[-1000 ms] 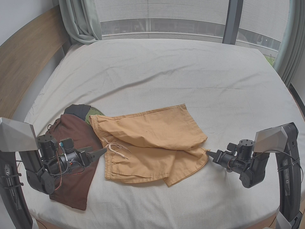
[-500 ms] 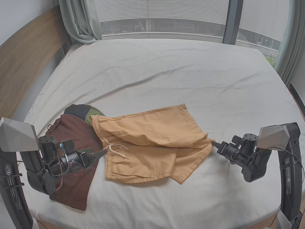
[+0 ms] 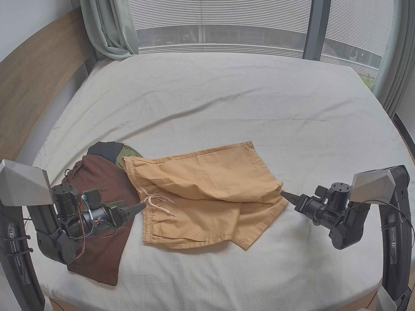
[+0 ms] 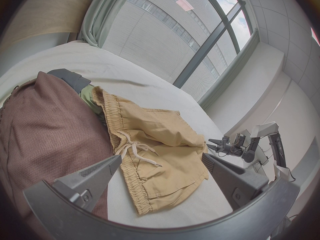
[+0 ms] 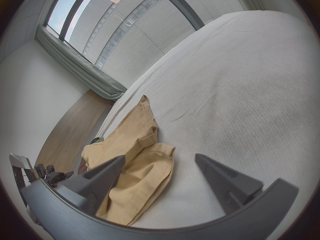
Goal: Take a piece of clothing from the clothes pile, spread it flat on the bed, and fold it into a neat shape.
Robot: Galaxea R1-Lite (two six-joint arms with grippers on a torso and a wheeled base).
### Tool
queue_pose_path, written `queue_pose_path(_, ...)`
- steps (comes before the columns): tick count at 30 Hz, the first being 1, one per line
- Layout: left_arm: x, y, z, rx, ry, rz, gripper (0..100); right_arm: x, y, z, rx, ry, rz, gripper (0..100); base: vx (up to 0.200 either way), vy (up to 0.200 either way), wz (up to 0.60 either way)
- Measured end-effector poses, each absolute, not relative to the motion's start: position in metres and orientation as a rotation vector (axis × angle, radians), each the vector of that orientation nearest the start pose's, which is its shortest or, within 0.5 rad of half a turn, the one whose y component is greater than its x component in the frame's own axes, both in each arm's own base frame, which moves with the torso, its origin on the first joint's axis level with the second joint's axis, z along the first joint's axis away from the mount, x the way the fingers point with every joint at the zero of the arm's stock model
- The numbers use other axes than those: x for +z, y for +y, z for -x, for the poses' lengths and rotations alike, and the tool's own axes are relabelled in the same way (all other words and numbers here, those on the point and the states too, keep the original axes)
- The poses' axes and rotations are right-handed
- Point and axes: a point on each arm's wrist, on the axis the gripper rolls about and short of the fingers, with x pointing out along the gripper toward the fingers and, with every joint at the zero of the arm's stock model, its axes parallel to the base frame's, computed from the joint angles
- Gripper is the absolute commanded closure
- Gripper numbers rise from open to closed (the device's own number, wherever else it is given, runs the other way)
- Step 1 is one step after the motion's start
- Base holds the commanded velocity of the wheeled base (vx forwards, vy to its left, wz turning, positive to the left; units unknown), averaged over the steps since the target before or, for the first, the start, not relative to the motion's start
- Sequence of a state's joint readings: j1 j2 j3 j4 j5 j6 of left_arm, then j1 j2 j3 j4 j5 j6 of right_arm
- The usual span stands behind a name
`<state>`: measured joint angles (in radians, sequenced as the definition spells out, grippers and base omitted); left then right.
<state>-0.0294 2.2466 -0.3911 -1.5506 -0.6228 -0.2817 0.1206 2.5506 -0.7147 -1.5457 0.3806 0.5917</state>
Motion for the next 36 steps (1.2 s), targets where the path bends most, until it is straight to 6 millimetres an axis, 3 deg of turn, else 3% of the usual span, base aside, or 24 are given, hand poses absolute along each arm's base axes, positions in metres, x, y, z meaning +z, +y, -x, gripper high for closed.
queue_pose_path(10, 0.016, -0.022, -0.305, -0.602, 0.384, 0.36, 0, -0.05, 0.075, -0.34, 0.488, 0.528, -0.553, 0, 0.0, 0.0, 0.0)
queue_pose_path(16, 0.016, -0.022, -0.305, -0.601, 0.383, 0.36, 0, -0.056, 0.08, -0.335, 0.499, 0.558, -0.541, 0, 0.0, 0.0, 0.0)
queue_pose_path(36, 0.014, -0.022, -0.305, -0.6, 0.388, 0.361, 0, -0.076, 0.13, -0.322, 0.619, 0.632, -0.508, 0, 0.0, 0.0, 0.0)
